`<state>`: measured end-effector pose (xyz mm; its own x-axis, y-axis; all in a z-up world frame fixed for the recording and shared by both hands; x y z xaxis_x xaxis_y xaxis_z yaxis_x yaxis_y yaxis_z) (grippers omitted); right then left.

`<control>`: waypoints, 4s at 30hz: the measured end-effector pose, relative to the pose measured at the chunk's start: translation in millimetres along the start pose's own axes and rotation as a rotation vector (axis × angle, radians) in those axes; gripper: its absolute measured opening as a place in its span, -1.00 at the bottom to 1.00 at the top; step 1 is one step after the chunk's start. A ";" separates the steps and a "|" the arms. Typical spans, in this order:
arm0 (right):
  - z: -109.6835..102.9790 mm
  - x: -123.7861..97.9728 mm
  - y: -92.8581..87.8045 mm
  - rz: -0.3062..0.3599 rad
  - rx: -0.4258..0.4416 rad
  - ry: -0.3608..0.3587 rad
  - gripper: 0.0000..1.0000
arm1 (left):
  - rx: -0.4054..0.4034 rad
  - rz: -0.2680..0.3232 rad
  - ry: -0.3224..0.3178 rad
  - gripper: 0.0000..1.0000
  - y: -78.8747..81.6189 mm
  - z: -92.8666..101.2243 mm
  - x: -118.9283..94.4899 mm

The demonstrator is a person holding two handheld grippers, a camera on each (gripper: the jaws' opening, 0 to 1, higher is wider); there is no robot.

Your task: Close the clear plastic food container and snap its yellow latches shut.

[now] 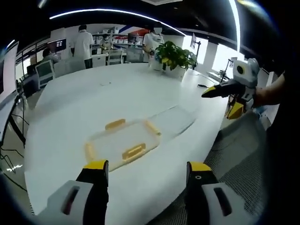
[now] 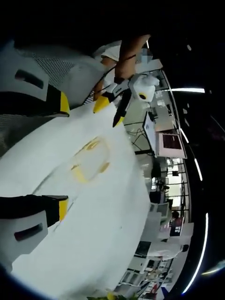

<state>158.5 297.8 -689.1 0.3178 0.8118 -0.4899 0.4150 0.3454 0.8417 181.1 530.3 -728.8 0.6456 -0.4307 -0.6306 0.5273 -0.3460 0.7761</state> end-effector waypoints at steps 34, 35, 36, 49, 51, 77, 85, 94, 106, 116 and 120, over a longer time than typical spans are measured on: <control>41.3 66.9 22.8 -0.211 -0.125 0.017 0.22 | 0.294 -0.116 -0.220 0.21 -4.3 -51.3 35.7; 42.1 68.4 24.3 -0.214 -0.125 0.020 0.22 | 0.303 -0.118 -0.224 0.21 -4.1 -52.1 36.6; 42.8 70.4 25.5 -0.217 -0.127 0.023 0.21 | 0.312 -0.121 -0.228 0.20 -4.2 -53.3 37.8; 54.7 94.6 23.8 -0.269 -0.142 0.027 0.19 | 0.421 -0.169 -0.253 0.12 -7.0 -74.4 53.5; 55.6 97.4 22.3 -0.285 -0.149 0.035 0.19 | 0.431 -0.173 -0.259 0.12 -7.5 -75.6 55.5; 71.9 129.1 -1.8 -0.497 -0.234 0.122 0.10 | 0.620 -0.266 -0.289 0.07 -15.9 -95.8 83.2; 81.3 138.0 -6.3 -0.571 -0.289 0.149 0.06 | 0.652 -0.267 -0.299 0.04 -13.9 -98.0 90.3; 88.6 147.3 -12.2 -0.625 -0.316 0.173 0.05 | 0.705 -0.274 -0.318 0.02 -14.6 -94.7 97.7; 92.5 150.7 -21.5 -0.702 -0.356 0.214 0.01 | 0.807 -0.294 -0.342 -0.05 -13.6 -98.1 107.0; 89.8 158.8 -27.9 -0.767 -0.413 0.250 -0.16 | 0.870 -0.302 -0.397 -0.20 -10.8 -93.7 112.2; 90.7 160.5 -28.7 -0.792 -0.432 0.269 -0.23 | 0.846 -0.326 -0.441 -0.30 -13.7 -92.4 111.8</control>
<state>274.9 375.4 -812.5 -0.1518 0.3284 -0.9323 0.0568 0.9445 0.3235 297.1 563.8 -810.3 0.1873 -0.4206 -0.8877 -0.0342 -0.9059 0.4220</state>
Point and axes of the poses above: the point that each gripper's makers call its tool centre point, and the gripper's own axes: x roughly forward along the fingers, z roughly to its right, y roughly out of its top, the point moved 4 cm from there along -x, roughly backward along the fingers, and after that the axes turned 11 degrees about y, right-handed, at the moved point
